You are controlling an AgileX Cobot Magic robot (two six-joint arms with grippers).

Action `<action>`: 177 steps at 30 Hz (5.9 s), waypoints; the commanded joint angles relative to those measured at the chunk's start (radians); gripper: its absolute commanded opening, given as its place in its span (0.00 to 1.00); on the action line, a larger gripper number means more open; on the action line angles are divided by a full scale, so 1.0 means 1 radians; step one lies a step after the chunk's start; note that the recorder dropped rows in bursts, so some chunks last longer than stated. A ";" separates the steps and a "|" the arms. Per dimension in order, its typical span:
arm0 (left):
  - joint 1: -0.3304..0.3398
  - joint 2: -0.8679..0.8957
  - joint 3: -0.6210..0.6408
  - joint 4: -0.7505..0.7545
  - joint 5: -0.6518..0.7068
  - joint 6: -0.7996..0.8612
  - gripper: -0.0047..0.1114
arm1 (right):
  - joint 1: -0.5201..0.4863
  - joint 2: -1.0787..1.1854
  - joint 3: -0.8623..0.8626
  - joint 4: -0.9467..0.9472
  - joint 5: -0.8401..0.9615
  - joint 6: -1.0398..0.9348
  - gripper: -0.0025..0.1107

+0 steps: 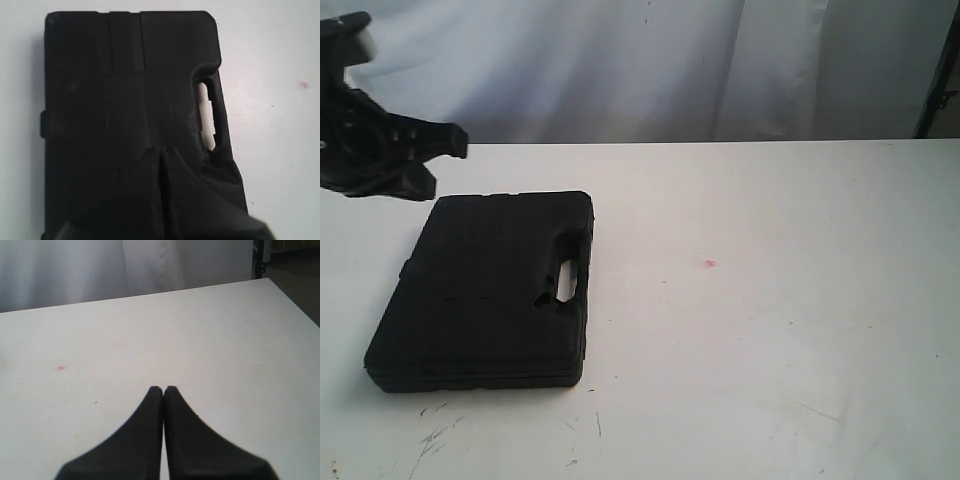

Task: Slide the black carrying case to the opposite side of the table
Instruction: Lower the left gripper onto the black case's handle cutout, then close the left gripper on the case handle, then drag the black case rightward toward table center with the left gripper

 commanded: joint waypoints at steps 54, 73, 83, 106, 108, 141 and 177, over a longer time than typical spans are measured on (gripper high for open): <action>-0.249 0.789 -0.662 0.179 0.204 -0.354 0.37 | -0.008 -0.006 0.004 0.001 -0.005 -0.002 0.02; -0.249 0.853 -0.662 0.180 0.180 -0.352 0.34 | -0.008 -0.006 0.004 0.001 -0.005 -0.002 0.02; -0.249 0.853 -0.662 0.089 0.142 -0.325 0.04 | -0.008 -0.006 0.004 0.001 -0.005 -0.002 0.02; -0.343 0.853 -0.662 -0.161 -0.078 -0.322 0.04 | -0.008 -0.006 0.004 0.001 -0.005 -0.002 0.02; -0.359 0.853 -0.662 -0.165 -0.100 -0.324 0.04 | -0.008 -0.006 0.004 0.001 -0.005 -0.002 0.02; -0.415 0.853 -0.662 -0.269 -0.349 -0.377 0.04 | -0.008 -0.006 0.004 0.001 -0.005 -0.002 0.02; -0.450 0.883 -0.662 -0.292 -0.472 -0.374 0.27 | -0.008 -0.006 0.004 0.001 -0.005 -0.002 0.02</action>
